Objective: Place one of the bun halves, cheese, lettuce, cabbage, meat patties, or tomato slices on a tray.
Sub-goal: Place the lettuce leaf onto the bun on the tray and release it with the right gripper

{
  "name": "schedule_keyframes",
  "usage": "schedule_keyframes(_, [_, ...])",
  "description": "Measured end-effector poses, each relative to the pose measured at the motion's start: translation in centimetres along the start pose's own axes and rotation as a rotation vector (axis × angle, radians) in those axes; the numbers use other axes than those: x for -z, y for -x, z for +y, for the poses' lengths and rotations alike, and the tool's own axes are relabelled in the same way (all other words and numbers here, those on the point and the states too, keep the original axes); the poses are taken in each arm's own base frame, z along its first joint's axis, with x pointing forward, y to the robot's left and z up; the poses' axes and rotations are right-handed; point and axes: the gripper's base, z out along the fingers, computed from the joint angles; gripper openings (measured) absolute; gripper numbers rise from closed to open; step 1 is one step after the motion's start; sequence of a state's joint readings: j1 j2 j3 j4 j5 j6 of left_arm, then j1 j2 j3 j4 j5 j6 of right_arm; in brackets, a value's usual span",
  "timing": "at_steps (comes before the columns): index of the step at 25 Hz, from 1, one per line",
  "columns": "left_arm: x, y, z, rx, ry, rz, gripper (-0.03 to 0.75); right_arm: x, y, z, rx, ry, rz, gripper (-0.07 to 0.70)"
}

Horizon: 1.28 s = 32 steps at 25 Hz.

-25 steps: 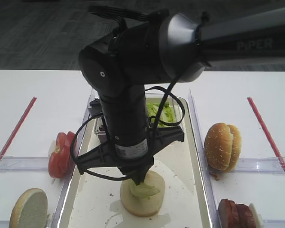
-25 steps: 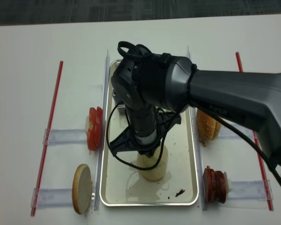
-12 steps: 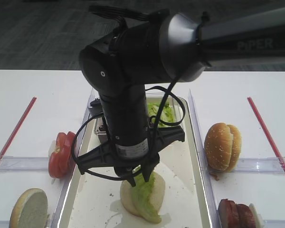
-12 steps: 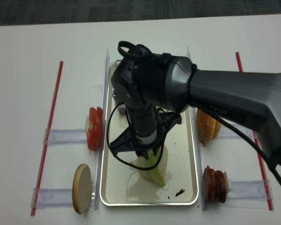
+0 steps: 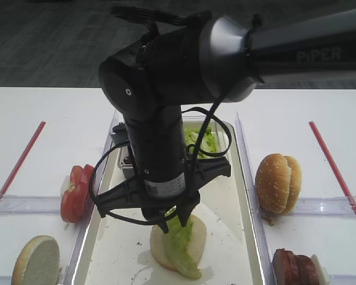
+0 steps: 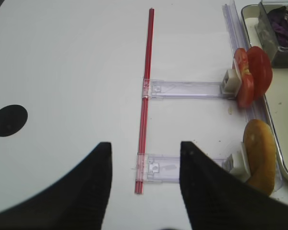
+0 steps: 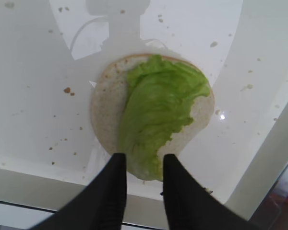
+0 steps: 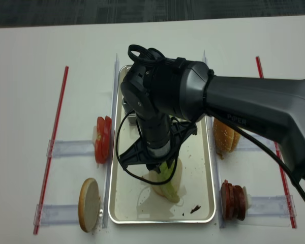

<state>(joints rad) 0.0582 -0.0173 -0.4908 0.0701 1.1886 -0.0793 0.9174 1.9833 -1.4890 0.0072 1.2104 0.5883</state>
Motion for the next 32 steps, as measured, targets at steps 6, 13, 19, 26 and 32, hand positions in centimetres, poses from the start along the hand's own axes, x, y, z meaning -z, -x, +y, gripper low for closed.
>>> schedule_keyframes(6, [0.0, 0.0, 0.0, 0.000, 0.000, 0.000, 0.302, 1.2, -0.2, -0.2, -0.019, 0.012, -0.029, 0.358])
schedule_keyframes(13, [0.0, 0.0, 0.0, 0.000, 0.000, 0.000, 0.302, 1.7, -0.4, -0.3, -0.067, 0.020, -0.039, 0.507])
schedule_keyframes(19, [0.0, 0.0, 0.0, 0.000, 0.000, 0.000, 0.302, 1.7, -0.3, -0.3, -0.111, 0.017, -0.041, 0.519])
schedule_keyframes(26, [0.0, 0.0, 0.0, 0.000, 0.000, 0.000, 0.302, 4.3, 1.0, 0.1, -0.128, 0.041, -0.145, 0.520])
schedule_keyframes(32, [0.0, 0.0, 0.0, 0.000, 0.000, 0.000, 0.302, 6.9, 2.4, -0.3, -0.164, 0.108, -0.211, 0.520])
